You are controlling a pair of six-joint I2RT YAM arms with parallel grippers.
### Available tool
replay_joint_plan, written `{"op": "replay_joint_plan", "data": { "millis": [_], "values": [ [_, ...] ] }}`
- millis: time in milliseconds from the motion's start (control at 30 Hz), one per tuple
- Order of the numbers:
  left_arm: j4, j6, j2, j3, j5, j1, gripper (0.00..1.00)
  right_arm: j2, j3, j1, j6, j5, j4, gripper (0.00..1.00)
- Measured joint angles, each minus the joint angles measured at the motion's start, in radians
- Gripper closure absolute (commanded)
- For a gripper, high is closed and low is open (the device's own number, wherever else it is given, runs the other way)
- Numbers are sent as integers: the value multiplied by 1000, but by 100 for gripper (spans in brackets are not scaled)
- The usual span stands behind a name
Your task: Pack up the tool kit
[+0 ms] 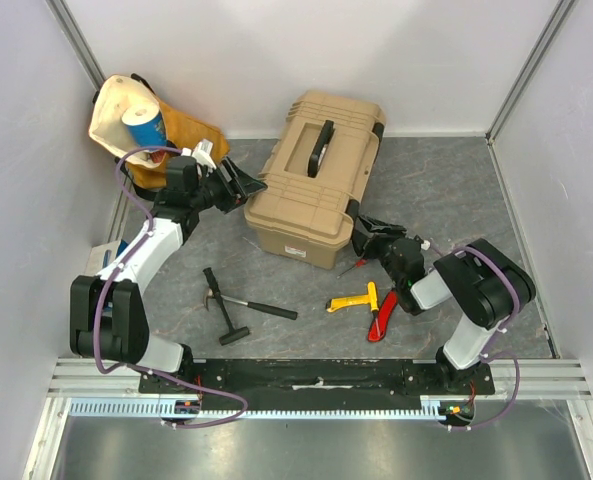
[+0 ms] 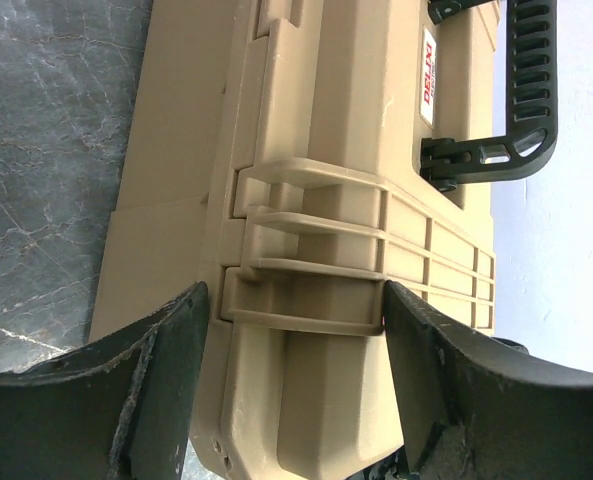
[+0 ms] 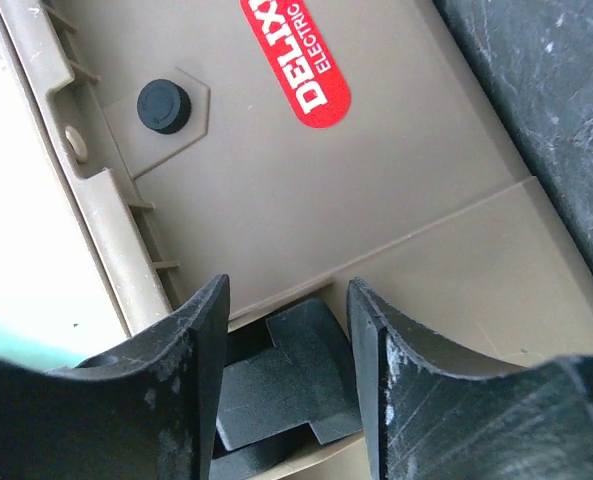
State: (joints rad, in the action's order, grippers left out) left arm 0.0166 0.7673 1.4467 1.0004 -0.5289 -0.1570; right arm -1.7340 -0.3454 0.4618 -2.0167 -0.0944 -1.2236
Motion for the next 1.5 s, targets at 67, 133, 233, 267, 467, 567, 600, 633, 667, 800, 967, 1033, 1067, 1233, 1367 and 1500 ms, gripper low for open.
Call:
{"op": "replay_joint_plan", "data": {
  "millis": [67,133,233,267,467,567,600,633,667,800,967,1033,1067,1233,1367,1500],
  "values": [
    [1,0,1,1,2,-5,27,12,6,0,0,-11,16,56],
    [2,-1,2,1,5,-10,27,23,14,0,2,-20,33,64],
    [3,-2,3,2,8,-13,27,27,24,-2,4,-22,42,74],
    [3,-2,3,3,8,-13,27,30,26,-2,6,-20,47,75],
    [-16,-13,5,16,27,-19,27,50,38,-6,37,0,65,58],
    [-40,-30,7,32,38,-23,27,56,59,-9,53,23,46,47],
    [-46,-35,7,37,42,-24,26,55,66,-9,56,31,42,44],
    [-50,-37,7,38,44,-25,26,54,71,-10,58,41,39,41],
    [-51,-37,7,39,46,-26,26,50,78,-10,63,53,32,39],
    [-52,-37,6,39,48,-26,26,48,87,-16,86,72,20,30],
    [-32,-36,-2,23,52,-28,25,76,80,-59,182,177,13,25],
    [-9,-36,-8,7,52,-28,25,105,69,-76,246,201,64,25],
    [5,-36,-11,-2,53,-28,25,124,61,-84,280,214,103,24],
    [73,-38,-32,-49,60,-27,25,237,-18,-117,467,248,372,19],
    [129,-39,-56,-91,85,-13,26,208,-170,-138,612,280,551,19],
    [152,-41,-93,-130,119,2,28,96,-291,-142,660,298,562,19]
  ]
}}
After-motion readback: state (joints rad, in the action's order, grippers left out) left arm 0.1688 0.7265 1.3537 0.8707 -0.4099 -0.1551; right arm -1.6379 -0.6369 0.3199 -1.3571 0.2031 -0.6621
